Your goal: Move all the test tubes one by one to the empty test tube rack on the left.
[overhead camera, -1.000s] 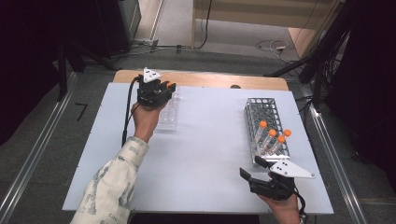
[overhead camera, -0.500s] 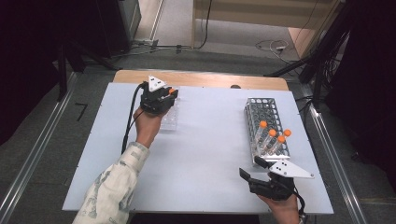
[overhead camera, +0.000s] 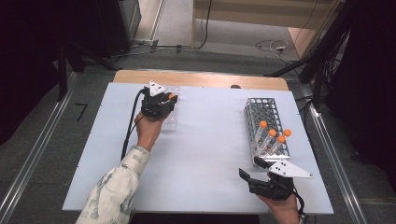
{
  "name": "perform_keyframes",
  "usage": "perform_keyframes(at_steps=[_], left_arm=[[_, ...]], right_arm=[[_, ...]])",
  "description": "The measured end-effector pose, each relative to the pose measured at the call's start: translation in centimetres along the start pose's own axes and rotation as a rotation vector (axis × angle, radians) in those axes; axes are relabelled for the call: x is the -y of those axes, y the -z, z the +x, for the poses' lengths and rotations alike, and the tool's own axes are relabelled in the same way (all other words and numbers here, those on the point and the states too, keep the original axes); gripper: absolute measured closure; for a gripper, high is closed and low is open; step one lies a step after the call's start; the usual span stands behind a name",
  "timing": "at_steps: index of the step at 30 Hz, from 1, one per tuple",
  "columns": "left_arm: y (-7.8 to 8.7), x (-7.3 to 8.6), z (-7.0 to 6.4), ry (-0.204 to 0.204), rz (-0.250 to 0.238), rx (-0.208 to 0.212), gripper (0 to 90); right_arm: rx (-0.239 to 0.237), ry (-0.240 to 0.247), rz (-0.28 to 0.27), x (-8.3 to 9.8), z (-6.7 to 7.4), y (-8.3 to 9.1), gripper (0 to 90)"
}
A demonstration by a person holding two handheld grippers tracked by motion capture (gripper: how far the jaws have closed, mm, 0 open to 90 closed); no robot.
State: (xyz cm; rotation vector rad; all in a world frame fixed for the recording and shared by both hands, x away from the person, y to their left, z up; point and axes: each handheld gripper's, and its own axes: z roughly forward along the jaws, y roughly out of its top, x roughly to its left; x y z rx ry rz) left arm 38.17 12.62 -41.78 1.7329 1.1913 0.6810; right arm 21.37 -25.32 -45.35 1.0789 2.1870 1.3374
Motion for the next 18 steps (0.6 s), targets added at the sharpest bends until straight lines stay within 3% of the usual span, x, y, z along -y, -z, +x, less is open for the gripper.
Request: perform_keyframes(at_steps=[10, 18], left_arm=[[-0.38, 0.57, 0.02, 0.013, 0.015, 0.013, 67.9], [-0.22, 0.49, 0.16, 0.033, 0.014, 0.023, 61.3]], right_arm=[[-0.002, 0.002, 0.001, 0.05, 0.04, -0.09, 26.2], [-0.003, 0.004, 0.004, 0.08, 0.09, -0.15, 26.1]])
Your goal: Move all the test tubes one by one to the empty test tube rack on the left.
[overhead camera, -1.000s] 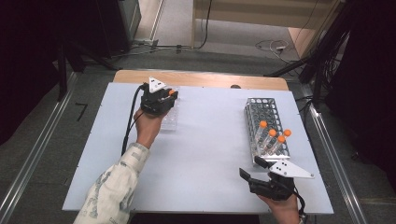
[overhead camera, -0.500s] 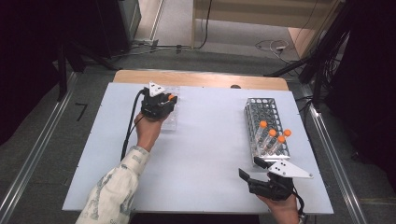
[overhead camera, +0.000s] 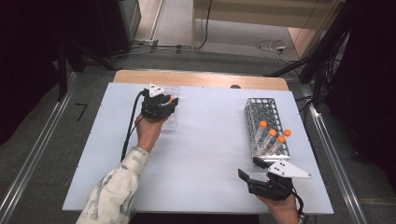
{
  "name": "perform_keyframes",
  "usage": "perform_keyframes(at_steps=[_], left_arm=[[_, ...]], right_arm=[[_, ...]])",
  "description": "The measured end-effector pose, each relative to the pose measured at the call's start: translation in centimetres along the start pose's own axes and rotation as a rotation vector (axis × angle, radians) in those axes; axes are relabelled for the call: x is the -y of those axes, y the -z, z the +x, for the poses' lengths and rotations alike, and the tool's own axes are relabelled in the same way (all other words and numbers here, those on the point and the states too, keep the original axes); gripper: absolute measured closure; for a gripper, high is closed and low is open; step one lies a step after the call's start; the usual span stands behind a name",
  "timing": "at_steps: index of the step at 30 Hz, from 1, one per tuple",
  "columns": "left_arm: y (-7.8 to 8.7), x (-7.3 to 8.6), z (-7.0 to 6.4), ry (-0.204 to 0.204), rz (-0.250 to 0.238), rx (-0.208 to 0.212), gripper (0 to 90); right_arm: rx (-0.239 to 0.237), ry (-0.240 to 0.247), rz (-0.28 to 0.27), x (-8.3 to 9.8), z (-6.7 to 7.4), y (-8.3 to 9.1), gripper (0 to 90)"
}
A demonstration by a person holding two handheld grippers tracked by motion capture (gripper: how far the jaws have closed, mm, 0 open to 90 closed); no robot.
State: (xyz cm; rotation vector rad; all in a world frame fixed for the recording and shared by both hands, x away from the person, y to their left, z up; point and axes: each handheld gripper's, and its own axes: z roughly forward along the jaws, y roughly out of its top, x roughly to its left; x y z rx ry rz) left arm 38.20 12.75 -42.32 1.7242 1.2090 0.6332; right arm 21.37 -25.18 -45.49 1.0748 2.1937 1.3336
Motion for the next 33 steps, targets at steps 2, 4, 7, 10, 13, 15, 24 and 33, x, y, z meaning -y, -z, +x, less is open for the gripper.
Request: perform_keyframes(at_steps=[2, 4, 7, 10, 13, 15, 24, 33], left_arm=[[0.2, -0.1, 0.0, 0.004, -0.003, 0.005, 59.7], [0.4, -0.1, 0.0, 0.009, -0.01, 0.007, 56.4], [0.7, -0.1, -0.2, 0.013, -0.018, -0.023, 40.6], [1.3, 0.1, -0.5, 0.021, -0.031, -0.017, 31.1], [2.1, 0.4, -0.7, 0.028, -0.043, -0.007, 25.3], [2.7, 0.8, -0.8, 0.032, -0.053, 0.003, 23.1], [5.6, 2.8, -1.1, 0.027, -0.094, 0.005, 21.6], [7.8, 5.2, -1.0, 0.034, -0.093, 0.006, 20.7]], right_arm=[[0.002, -0.003, -0.001, 0.0, 0.0, 0.0, 26.2], [0.002, -0.004, -0.002, 0.0, 0.0, 0.0, 26.2], [0.006, -0.007, -0.002, 0.0, -0.1, 0.1, 26.2], [0.012, -0.007, -0.003, 0.0, -0.2, 0.1, 26.2], [0.02, -0.011, -0.008, 0.0, -0.4, 0.2, 26.3], [0.03, -0.009, -0.011, 0.0, -0.5, 0.3, 26.4], [0.072, -0.014, -0.03, -0.1, -1.1, 1.0, 27.1], [0.107, -0.024, -0.045, -0.1, -1.9, 1.6, 28.6]])
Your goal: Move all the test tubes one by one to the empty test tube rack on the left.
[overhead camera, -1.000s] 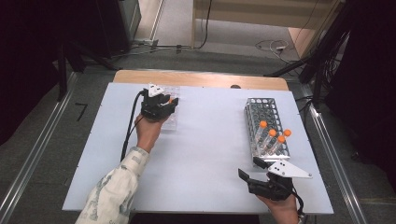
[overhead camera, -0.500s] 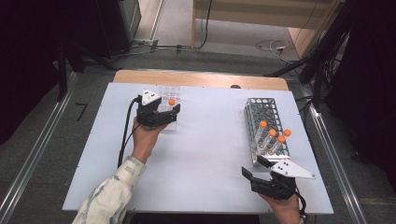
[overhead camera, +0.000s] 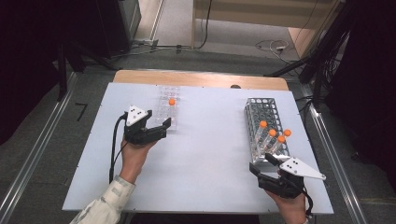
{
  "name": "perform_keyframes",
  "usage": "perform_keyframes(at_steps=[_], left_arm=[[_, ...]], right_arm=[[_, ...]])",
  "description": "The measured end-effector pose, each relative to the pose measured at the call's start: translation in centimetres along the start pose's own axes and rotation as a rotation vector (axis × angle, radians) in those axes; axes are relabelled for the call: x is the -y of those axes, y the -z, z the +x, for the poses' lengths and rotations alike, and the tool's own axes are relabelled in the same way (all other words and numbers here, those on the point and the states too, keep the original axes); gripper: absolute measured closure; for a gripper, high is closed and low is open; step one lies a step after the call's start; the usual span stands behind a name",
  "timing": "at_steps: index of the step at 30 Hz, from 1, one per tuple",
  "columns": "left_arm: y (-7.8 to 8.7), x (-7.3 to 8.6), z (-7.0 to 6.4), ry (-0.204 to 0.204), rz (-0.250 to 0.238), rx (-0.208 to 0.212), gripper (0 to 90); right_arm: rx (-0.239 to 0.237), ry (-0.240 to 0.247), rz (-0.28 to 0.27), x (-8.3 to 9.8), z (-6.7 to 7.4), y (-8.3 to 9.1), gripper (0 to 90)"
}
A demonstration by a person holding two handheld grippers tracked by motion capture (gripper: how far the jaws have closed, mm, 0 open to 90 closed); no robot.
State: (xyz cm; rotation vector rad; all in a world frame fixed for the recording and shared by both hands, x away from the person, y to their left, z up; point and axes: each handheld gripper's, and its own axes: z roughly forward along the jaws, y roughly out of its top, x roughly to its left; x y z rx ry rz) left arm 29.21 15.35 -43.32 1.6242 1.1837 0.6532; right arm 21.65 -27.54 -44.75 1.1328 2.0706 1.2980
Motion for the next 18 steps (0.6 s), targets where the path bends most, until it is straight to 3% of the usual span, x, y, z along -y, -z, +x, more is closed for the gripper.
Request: perform_keyframes(at_steps=[12, 18], left_arm=[[1.7, 2.6, 0.0, -0.009, 0.02, -0.018, 20.1], [2.2, 3.1, 0.1, -0.018, 0.027, -0.025, 20.2]], right_arm=[[0.057, -0.026, -0.013, 0.0, -1.4, 0.4, 30.3], [0.097, -0.044, -0.02, 0.1, -2.3, 0.6, 32.8]])
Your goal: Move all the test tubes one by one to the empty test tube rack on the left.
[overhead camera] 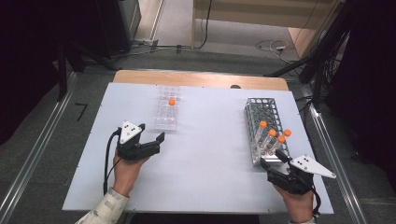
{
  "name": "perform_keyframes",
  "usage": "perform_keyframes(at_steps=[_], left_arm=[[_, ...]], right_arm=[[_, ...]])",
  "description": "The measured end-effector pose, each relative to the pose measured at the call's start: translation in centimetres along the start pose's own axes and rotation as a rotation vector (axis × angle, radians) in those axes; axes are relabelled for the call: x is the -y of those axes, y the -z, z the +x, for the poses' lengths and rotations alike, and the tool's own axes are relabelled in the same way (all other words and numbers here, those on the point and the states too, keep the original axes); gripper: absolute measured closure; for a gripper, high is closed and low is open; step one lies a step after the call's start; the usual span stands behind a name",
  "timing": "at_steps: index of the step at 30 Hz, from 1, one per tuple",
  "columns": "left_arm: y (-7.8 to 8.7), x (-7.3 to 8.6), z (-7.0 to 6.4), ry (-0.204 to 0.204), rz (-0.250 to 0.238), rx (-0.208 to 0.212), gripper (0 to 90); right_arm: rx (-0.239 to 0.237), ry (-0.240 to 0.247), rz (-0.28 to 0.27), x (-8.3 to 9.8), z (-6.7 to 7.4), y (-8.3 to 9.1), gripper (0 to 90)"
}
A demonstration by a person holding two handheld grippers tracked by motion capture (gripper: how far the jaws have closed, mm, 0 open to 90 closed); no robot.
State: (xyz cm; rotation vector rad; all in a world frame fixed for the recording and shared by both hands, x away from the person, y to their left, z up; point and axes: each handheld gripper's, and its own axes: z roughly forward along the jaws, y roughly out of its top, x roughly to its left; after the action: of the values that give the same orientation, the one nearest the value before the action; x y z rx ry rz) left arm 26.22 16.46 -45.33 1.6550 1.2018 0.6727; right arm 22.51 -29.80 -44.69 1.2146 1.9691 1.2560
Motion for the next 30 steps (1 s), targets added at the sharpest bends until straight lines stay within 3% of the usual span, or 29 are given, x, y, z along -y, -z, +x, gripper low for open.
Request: perform_keyframes(at_steps=[9, 17, 25, 30], left_arm=[[0.2, 0.2, -0.3, -0.02, 0.003, -0.002, 18.3], [0.1, 0.3, -0.5, -0.024, 0.008, 0.002, 18.1], [0.0, 0.4, -0.4, -0.019, 0.014, 0.002, 18.1], [-0.1, 0.5, -0.4, -0.02, 0.016, 0.002, 18.1]], right_arm=[[0.074, -0.028, -0.013, 0.1, -1.5, -0.1, 35.8], [0.135, -0.048, -0.019, 0.0, -3.1, -1.3, 42.8], [0.155, -0.04, -0.023, 0.2, -3.4, -2.3, 57.8], [0.162, -0.032, -0.021, 0.2, -3.5, -2.8, 60.8]])
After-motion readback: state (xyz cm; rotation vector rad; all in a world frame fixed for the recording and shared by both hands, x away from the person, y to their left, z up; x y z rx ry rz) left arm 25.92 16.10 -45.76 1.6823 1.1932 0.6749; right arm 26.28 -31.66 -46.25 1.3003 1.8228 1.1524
